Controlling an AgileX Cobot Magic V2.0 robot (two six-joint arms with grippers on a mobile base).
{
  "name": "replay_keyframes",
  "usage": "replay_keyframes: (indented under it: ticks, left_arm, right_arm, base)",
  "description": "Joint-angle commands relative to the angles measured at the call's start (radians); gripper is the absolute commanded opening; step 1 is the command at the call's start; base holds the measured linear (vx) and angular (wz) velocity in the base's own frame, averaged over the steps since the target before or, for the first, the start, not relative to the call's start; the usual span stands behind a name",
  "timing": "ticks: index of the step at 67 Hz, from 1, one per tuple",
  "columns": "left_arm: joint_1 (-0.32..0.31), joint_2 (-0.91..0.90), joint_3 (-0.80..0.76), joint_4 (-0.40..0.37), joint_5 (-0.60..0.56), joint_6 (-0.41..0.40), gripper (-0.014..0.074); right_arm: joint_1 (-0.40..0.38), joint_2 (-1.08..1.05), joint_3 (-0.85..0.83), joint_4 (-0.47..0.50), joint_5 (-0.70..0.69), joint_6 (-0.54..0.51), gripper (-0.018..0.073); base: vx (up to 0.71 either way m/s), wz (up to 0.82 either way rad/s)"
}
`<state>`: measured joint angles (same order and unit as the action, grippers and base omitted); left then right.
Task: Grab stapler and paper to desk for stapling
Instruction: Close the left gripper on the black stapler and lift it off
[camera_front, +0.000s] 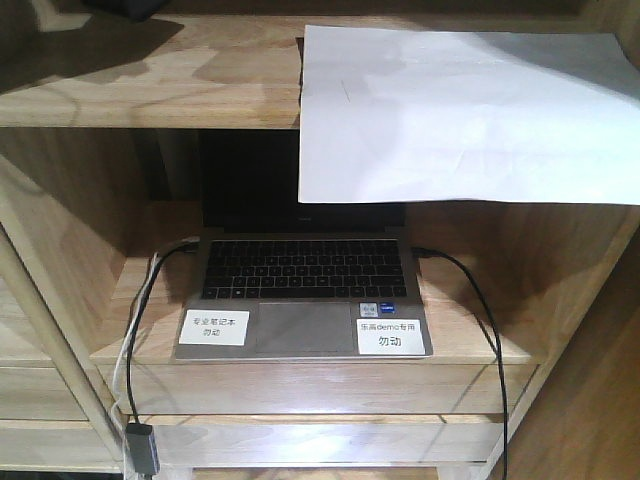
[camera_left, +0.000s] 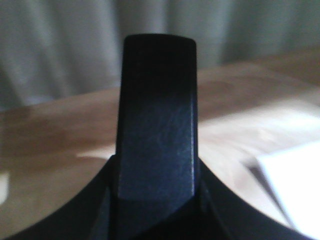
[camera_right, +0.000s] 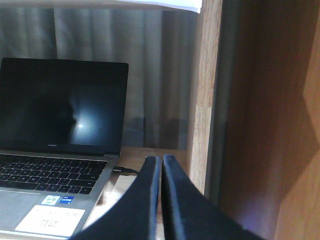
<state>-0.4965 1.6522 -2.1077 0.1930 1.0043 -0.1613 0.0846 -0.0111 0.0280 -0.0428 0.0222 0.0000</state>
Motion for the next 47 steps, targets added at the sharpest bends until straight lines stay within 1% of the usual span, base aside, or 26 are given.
replay_keyframes:
  ticks: [1, 5, 10, 17, 27, 40, 47]
  left_arm:
    - [-0.011, -0.134, 0.096, 0.031, -0.175, -0.020, -0.0007]
    - [-0.014, -0.207, 0.190, 0.025, -0.231, -0.021, -0.0007]
    - [-0.014, -0.301, 0.321, 0.000, -0.300, -0.021, -0.0007]
    - [-0.014, -0.423, 0.482, -0.018, -0.359, -0.020, -0.0007]
    - [-0.014, -0.573, 0.663, -0.016, -0.368, -0.012, -0.0007]
    - [-0.014, -0.769, 0.865, -0.034, -0.369, -0.008, -0.0007]
    - [-0.014, -0.871, 0.980, -0.034, -0.368, 0.017, -0.0007]
  right_arm:
    - [-0.002, -0.014, 0.004, -0.008, -0.079, 0.000, -0.0009]
    - [-0.002, -0.014, 0.004, -0.008, -0.079, 0.000, -0.0009]
    - [-0.002, -0.014, 0.004, -0.008, -0.079, 0.000, -0.0009]
    - [-0.002, -0.014, 0.004, -0.008, -0.079, 0.000, -0.0009]
    - [-0.002, -0.014, 0.004, -0.008, -0.079, 0.000, -0.0009]
    - [-0.002, -0.014, 0.004, -0.008, -0.079, 0.000, -0.0009]
    - [-0.002, -0.014, 0.004, -0.008, -0.079, 0.000, -0.0009]
  base:
    - [0.00, 0.00]
    - [0.00, 0.00]
    - [0.00, 0.00]
    - [0.00, 0.00]
    - [0.00, 0.00]
    - [0.00, 0.00]
    - [0.00, 0.00]
